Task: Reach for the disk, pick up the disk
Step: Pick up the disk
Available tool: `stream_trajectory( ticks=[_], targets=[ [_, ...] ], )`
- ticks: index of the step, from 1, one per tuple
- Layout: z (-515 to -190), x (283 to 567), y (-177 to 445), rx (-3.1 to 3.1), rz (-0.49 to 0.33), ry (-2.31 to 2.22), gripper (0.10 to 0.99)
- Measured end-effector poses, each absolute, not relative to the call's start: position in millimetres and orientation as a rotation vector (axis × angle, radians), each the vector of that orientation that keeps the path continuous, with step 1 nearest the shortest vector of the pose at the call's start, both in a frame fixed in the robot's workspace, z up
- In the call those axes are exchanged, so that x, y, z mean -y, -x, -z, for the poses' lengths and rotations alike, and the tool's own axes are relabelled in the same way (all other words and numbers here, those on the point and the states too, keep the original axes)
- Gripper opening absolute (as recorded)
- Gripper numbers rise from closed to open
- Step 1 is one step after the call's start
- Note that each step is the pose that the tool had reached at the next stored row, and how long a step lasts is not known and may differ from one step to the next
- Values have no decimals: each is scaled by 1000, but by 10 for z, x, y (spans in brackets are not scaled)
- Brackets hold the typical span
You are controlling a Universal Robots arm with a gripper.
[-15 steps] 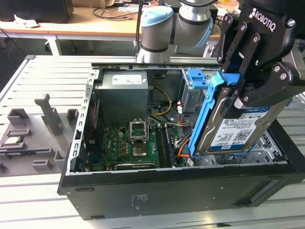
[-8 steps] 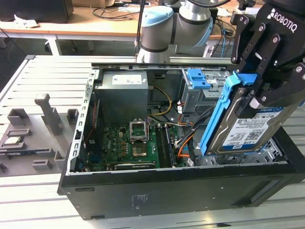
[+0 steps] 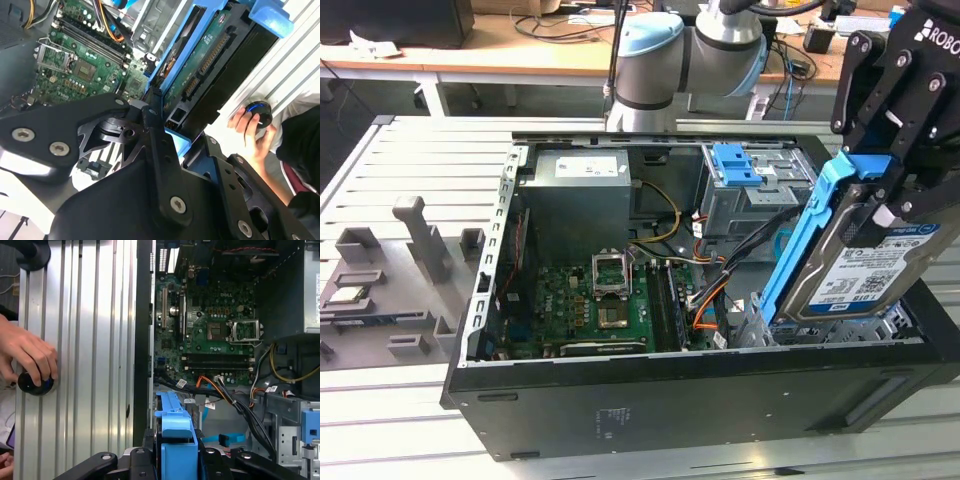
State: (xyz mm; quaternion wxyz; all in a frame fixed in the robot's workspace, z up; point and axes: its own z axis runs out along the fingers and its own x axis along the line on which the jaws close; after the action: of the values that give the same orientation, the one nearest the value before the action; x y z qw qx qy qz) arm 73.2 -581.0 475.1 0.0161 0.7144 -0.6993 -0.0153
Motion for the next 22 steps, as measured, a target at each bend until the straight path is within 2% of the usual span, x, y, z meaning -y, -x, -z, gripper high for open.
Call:
stream_trajectory(
  ticks=[10, 22],
  targets=[
    [-4674, 5785, -898, 2175, 48, -2222, 369],
    [-4597, 5453, -922, 2175, 48, -2222, 369]
  ],
)
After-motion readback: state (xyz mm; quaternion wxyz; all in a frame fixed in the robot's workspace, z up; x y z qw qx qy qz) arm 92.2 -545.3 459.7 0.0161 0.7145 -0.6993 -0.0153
